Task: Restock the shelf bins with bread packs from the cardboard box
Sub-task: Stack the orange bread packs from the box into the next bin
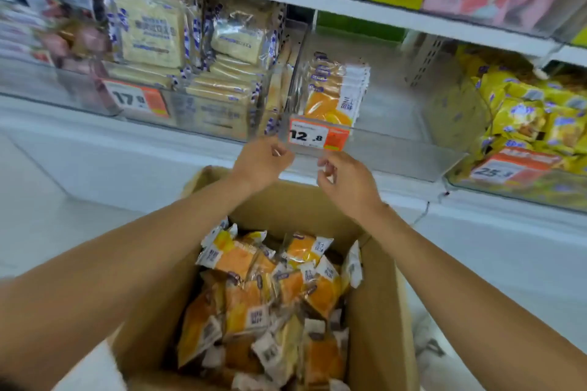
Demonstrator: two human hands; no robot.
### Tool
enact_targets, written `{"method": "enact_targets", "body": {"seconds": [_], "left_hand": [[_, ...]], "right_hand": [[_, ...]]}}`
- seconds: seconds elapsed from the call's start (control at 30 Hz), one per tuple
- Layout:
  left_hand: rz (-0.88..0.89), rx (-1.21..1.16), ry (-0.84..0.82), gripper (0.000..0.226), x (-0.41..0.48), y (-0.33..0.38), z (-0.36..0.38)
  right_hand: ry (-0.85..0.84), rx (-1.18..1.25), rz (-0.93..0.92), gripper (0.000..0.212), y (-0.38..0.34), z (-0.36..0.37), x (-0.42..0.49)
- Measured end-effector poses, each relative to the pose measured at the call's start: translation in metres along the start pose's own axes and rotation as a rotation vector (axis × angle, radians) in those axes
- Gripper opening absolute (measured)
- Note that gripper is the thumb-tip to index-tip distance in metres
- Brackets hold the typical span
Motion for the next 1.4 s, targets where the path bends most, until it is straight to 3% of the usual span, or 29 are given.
{"method": "enact_targets", "body": {"seconds": [0.13,0.3,0.5,0.63,0.67,0.83,0.97,1.0,1.07,1.13,1.2,1.23,1.3,1.33,1.4], "left_hand": [[-0.2,0.006,-0.204,0.027,-0.047,-0.071,0.036],[-0.41,-0.007,-0.227,0.026,-0.075,-0.157,0.053],[-0.583,-0.128,-0.098,0.013,-0.091,-0.201,0.045],[-0.632,-0.122,-0.173,0.004,-0.105,-0.21,0.044],[-0.641,-0.123,-0.195,0.003,-0.109,-0.212,0.044],[-0.724,-0.084,-0.268,0.016,-0.116,-0.213,0.037],[-0.995,-0.455,-0.528,0.056,-0.13,-0.189,0.059],[-0.995,-0.6,-0.551,0.063,-0.131,-0.18,0.069],[-0.945,-0.821,-0.423,0.062,-0.127,-0.168,0.081],[-0.805,-0.705,-0.331,0.052,-0.119,-0.162,0.078],[-0.608,-0.44,-0.399,0.042,-0.111,-0.156,0.067],[-0.533,-0.375,-0.415,0.04,-0.108,-0.153,0.062],[-0.479,-0.412,-0.331,0.04,-0.107,-0.151,0.055],[-0.528,-0.535,-0.25,0.042,-0.108,-0.152,0.053],[-0.677,-0.757,-0.199,0.054,-0.116,-0.163,0.055]], "right_hand": [[-0.439,0.037,0.232,0.024,0.034,0.078,-0.071],[-0.72,0.129,0.572,0.037,0.09,0.156,-0.137],[-0.665,0.614,0.856,0.05,0.057,0.231,-0.124],[-0.667,0.73,1.006,0.088,0.022,0.288,-0.1],[-0.657,0.714,1.029,0.088,0.018,0.297,-0.096],[-0.617,0.738,0.992,0.05,0.024,0.278,-0.094],[-0.466,1.272,1.175,0.051,0.033,0.215,-0.109],[-0.5,1.296,1.161,0.054,0.032,0.202,-0.113],[-0.646,1.24,1.064,0.071,0.029,0.182,-0.12],[-0.636,1.183,1.001,0.098,0.037,0.169,-0.117],[-0.529,1.133,0.946,0.114,0.05,0.157,-0.107],[-0.55,1.088,0.882,0.11,0.051,0.152,-0.103],[-0.678,0.96,0.762,0.073,0.042,0.156,-0.103],[-0.705,0.918,0.738,0.052,0.037,0.161,-0.107],[-0.696,1.029,0.823,0.033,0.027,0.172,-0.119]]}}
Point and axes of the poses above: each hand's wrist, its own x-axis towards the middle knuckle, its own z-axis out of the palm, y = z × x, the point moved 4 cm from there along x, towards the middle knuckle, and after that the axes turned 3 degrees about z, right-handed, at the moved point
